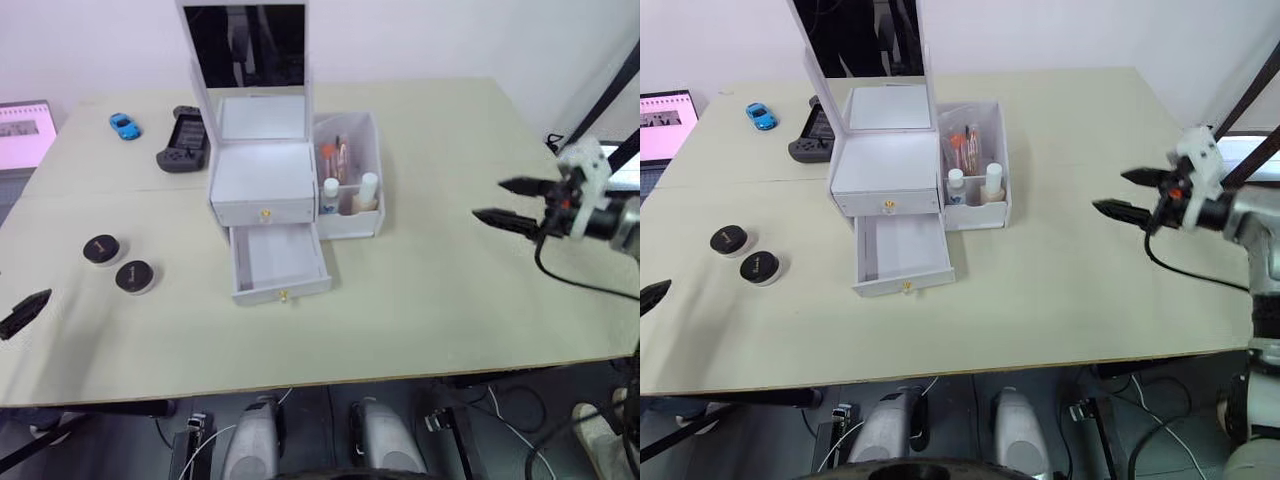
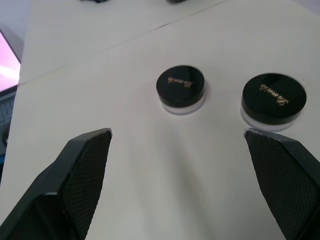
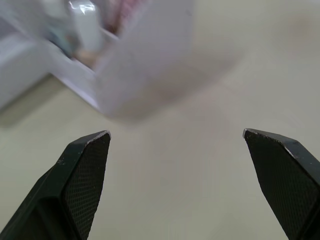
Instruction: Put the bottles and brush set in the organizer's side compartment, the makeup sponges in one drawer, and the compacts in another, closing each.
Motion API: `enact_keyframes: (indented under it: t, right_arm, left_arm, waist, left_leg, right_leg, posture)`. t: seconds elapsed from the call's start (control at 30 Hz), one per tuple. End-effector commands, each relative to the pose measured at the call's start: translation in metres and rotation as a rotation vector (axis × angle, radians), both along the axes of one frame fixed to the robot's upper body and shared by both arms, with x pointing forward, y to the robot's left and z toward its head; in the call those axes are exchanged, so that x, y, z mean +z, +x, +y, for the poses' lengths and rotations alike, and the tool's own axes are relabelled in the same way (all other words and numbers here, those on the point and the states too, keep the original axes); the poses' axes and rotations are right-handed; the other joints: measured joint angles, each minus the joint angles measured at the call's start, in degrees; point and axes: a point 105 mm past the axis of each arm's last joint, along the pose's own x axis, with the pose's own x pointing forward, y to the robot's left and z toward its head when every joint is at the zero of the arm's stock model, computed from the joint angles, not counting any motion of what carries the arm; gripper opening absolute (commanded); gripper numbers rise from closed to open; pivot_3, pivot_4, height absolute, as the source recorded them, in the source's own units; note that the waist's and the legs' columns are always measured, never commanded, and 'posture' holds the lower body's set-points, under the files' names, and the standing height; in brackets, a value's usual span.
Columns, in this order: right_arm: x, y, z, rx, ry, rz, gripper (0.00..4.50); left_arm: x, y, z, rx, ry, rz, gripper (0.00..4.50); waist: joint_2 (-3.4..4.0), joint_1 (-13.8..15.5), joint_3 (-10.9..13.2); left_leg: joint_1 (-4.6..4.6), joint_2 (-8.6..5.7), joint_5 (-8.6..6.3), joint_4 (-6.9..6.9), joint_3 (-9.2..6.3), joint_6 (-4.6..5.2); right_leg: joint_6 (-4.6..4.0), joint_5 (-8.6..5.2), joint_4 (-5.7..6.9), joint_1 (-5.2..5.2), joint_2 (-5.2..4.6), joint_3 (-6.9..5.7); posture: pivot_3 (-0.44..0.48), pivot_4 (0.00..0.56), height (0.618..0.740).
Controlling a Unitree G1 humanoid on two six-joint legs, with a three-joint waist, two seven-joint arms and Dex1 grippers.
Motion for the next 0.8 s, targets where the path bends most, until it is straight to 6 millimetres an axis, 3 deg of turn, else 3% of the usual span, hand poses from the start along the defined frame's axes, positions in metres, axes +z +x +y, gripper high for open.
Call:
enact_keyframes:
  t: [0.03, 0.17, 0.37, 0.5, 0.63, 0.8]
  right_arm:
    - [0.036, -0.024, 0.064, 0.299, -0.001, -0.075, 4.5]
    - [0.06, -0.035, 0.108, 0.472, -0.012, -0.194, 4.5]
    - [0.082, -0.04, 0.158, 0.625, -0.043, -0.222, 4.5]
    - [0.086, -0.041, 0.164, 0.647, -0.107, -0.207, 4.5]
    - [0.088, -0.038, 0.164, 0.638, -0.131, -0.219, 4.5]
    - [0.091, -0.038, 0.16, 0.608, -0.156, -0.233, 4.5]
  left_arm:
    - [0.018, 0.001, -0.027, -0.053, -0.02, -0.037, 4.45]
    - [0.01, 0.001, -0.056, -0.07, -0.027, -0.026, 4.45]
    - [-0.012, -0.002, -0.077, 0.078, -0.075, 0.025, 4.45]
    - [-0.02, 0.001, -0.089, 0.155, -0.12, 0.068, 4.45]
    - [-0.042, 0.002, -0.11, 0.084, -0.174, 0.219, 4.45]
    - [-0.067, 0.027, -0.091, 0.219, -0.178, 0.327, 4.45]
  waist:
    - [0.01, 0.05, 0.0]
    - [-0.02, 0.15, -0.01]
    - [-0.07, 0.33, -0.03]
    - [-0.18, 0.69, -0.08]
    - [-0.23, 0.49, -0.11]
    - [-0.18, 0.64, -0.08]
  left_leg:
    - [0.0, 0.03, 0.0, -0.02, 0.03, 0.0]
    - [0.0, 0.06, -0.01, -0.01, 0.05, -0.01]
    - [-0.02, 0.06, -0.01, 0.14, 0.08, -0.01]
    - [-0.02, 0.03, -0.01, 0.18, 0.05, -0.02]
    - [0.0, 0.02, -0.01, 0.23, 0.05, -0.02]
    - [0.0, -0.12, -0.01, 0.21, 0.03, -0.02]
  right_leg:
    - [0.0, 0.0, 0.01, -0.03, 0.02, 0.03]
    - [-0.01, 0.01, 0.08, -0.06, 0.05, 0.06]
    - [-0.05, 0.03, 0.25, -0.12, 0.05, 0.14]
    - [-0.05, 0.03, 0.34, -0.13, 0.05, 0.14]
    - [-0.08, 0.03, 0.37, -0.11, 0.06, 0.13]
    - [-0.08, 0.03, 0.46, -0.18, 0.18, 0.13]
  posture:
    - [0.0, 0.15, 0.74]
    - [0.0, 0.15, 0.74]
    - [0.0, 0.15, 0.74]
    - [0.0, 0.15, 0.74]
    - [0.0, 0.15, 0.74]
    - [0.0, 0.15, 0.74]
